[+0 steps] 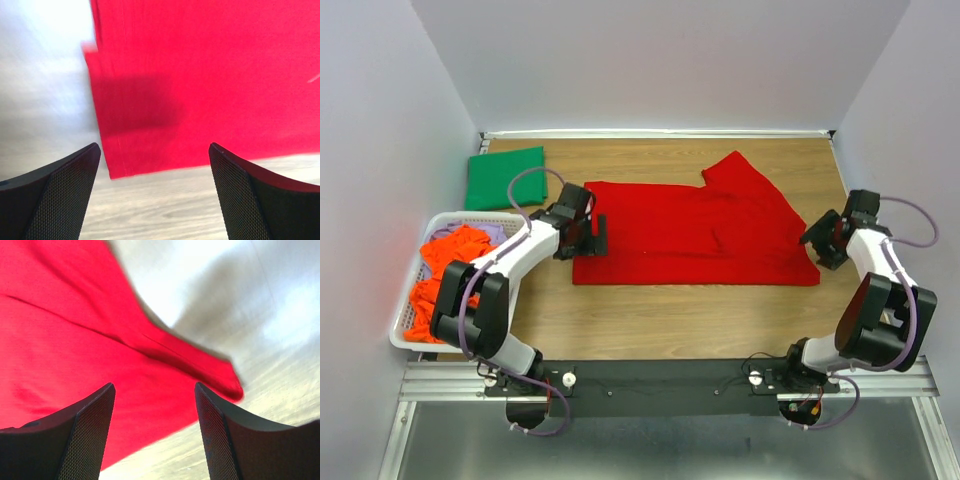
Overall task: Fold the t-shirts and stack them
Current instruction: Fold the tshirt
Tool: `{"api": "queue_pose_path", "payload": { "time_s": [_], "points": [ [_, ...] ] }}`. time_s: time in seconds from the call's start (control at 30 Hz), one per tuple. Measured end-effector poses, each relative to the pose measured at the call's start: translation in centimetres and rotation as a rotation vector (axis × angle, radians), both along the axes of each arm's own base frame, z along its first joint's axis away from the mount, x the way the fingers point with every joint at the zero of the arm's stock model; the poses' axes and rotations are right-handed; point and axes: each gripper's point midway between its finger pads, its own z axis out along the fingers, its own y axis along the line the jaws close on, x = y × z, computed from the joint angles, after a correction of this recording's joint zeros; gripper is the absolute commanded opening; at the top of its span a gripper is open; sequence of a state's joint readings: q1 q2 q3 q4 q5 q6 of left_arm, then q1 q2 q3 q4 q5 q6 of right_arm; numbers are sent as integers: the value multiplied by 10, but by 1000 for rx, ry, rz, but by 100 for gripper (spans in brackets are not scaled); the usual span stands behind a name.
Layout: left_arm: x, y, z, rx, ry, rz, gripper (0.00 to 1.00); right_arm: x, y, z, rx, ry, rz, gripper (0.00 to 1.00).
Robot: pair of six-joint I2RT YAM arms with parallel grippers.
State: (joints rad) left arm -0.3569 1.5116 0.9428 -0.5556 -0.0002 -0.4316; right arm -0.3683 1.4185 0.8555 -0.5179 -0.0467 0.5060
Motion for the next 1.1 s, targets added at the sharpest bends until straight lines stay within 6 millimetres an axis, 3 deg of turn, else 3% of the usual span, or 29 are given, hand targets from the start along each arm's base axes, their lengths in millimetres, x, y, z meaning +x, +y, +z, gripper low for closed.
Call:
{"api": "queue_pose_path", "payload": {
  "time_s": [0.17,0.3,0.43,0.57,0.67,0.83,1.1],
  "points": [
    [73,8,65,-19,-241,69,95,57,-12,45,-55,-112,97,71],
    [131,21,91,8,-377,101,90,97,-9,56,-81,-148,187,66],
    [183,25,76,58,-401,86,82,135,0,51,-102,-160,272,61],
    [225,23,46,102,-389,61,80,166,6,45,-127,-171,339,52],
    [242,22,33,127,-374,51,79,180,7,40,-152,-174,385,52],
    [272,24,30,165,-405,53,79,196,2,23,-191,-161,451,51],
    [277,25,33,169,-414,60,79,220,19,-14,-224,-125,587,51]
  ]
}}
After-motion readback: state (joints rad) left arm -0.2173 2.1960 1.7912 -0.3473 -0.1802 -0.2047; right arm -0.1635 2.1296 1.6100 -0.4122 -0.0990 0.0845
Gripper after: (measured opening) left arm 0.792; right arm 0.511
